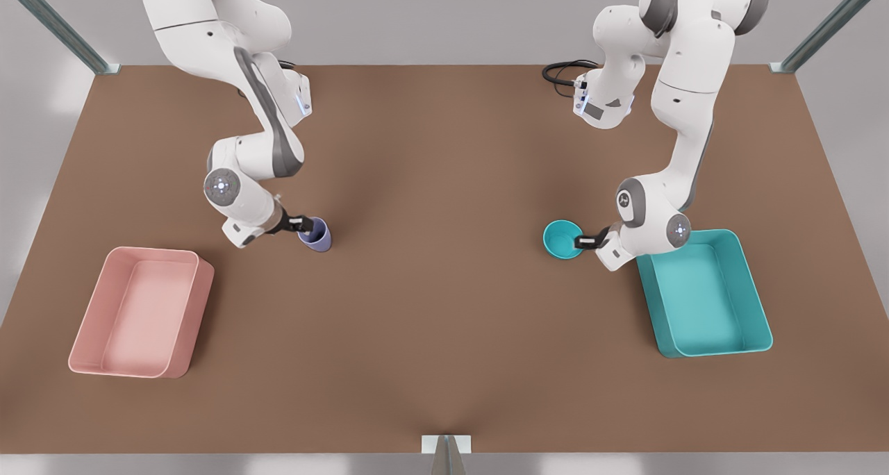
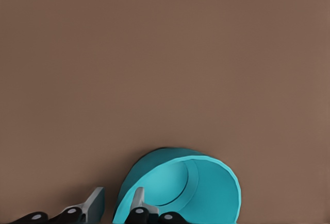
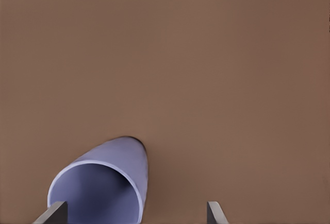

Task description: Put the bowls and cups in different boxes

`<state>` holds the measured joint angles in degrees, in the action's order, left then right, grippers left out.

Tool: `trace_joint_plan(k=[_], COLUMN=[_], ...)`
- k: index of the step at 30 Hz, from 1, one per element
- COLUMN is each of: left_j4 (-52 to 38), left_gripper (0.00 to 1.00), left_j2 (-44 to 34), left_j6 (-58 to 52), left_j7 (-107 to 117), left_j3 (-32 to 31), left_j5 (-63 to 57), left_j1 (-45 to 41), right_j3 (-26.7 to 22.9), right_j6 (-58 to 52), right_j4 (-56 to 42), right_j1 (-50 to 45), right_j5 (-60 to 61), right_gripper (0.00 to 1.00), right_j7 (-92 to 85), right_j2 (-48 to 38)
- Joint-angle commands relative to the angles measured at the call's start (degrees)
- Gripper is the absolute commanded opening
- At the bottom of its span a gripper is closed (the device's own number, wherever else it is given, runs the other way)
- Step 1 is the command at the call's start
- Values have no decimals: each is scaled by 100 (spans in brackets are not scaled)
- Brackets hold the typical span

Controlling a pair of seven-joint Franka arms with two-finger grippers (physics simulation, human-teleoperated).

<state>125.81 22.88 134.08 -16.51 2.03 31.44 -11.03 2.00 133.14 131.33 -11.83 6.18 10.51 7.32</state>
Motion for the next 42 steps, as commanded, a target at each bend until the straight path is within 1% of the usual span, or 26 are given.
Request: trace_joint_plan(k=[1,5,7,8,9,10,12,13,15,16,18,19,22,25,26,27,29,30,31,32,34,35,36,38,40,42], left_j4=[-4,-92,-460,-1056,-2033,-2359,-3001,-3080,-3010,-2984,-2774,-2483,-2474,-2474,-2483,-2491,-2526,-2535,-2588,-2746,-3194,-3493,-3625,-3739,-4091,-4056], left_gripper=[21,21,21,21,21,21,21,21,21,21,21,21,21,21,31,100,100,100,100,100,100,100,100,100,100,100], left_j2=[-3,-135,-372,-522,-592,-557,-100,-21,102,286,515,585,963,1043,1043,1016,911,666,280,-300,-1040,-1365,-1620,-1612,-1410,-1375], left_j6=[65,-339,-1277,-2120,-2931,-3081,-3037,-3011,-2765,-2502,-2116,-1641,-1262,-1227,-1236,-1270,-1463,-1797,-2323,-3114,-4363,-4716,-4742,-4795,-5103,-5120], left_j7=[-538,-564,-538,-398,112,174,139,86,-423,-432,-423,-423,-415,-415,-415,-388,-388,-353,-169,357,535,535,543,1317,1299,1282], left_j3=[-1,-1,148,386,395,404,500,605,1001,1010,1010,1010,984,975,975,949,949,949,984,993,931,615,369,-167,-308,-387], left_j5=[292,240,-242,-804,-2080,-2178,-2169,-2195,-2362,-2494,-2494,-2485,-2459,-2459,-2459,-2415,-2397,-2423,-2694,-3353,-3654,-3654,-3637,-3637,-3593,-3593], left_j1=[-13,22,224,522,901,1261,1955,2219,2237,2263,2299,2299,2281,2281,2281,2272,2264,2211,2132,1939,1429,1271,1095,1095,1077,1147], right_j3=[2,2,2,2,2,2,2,2,11,11,28,28,28,28,20,11,-24,-42,-60,-60,-77,-77,-77,-156,-402,-402], right_j6=[326,318,326,335,370,449,572,634,704,704,643,652,652,564,520,494,-831,-1281,-1361,-1484,-2424,-2574,-2574,-2565,-2539,-2355], right_j4=[7,103,182,218,227,253,297,297,297,271,156,69,-28,-160,-213,-300,-1484,-2223,-2664,-2989,-4334,-4590,-4599,-4950,-5416,-5425], right_j1=[-29,-74,-56,-47,-56,-91,-100,-100,-100,-117,-153,-153,-153,-91,-74,14,304,480,743,1025,1763,2000,2185,2414,2414,2414], right_j5=[15,15,6,6,6,6,6,6,-2,-2,-2,6,-2,6,6,6,15,-37,-81,-186,-450,-591,-662,-662,-662,-644], right_gripper=[100,100,100,100,100,100,100,100,98,81,21,21,21,21,21,21,21,21,21,21,21,21,21,21,21,21], right_j7=[716,707,698,689,689,689,689,690,689,689,690,698,707,698,672,461,-108,-566,-1128,-1472,-2772,-3221,-3599,-4030,-4144,-4074], right_j2=[59,200,209,217,288,367,490,578,674,666,630,718,877,745,692,683,656,850,1025,1201,1676,1712,1712,1975,2599,3029])
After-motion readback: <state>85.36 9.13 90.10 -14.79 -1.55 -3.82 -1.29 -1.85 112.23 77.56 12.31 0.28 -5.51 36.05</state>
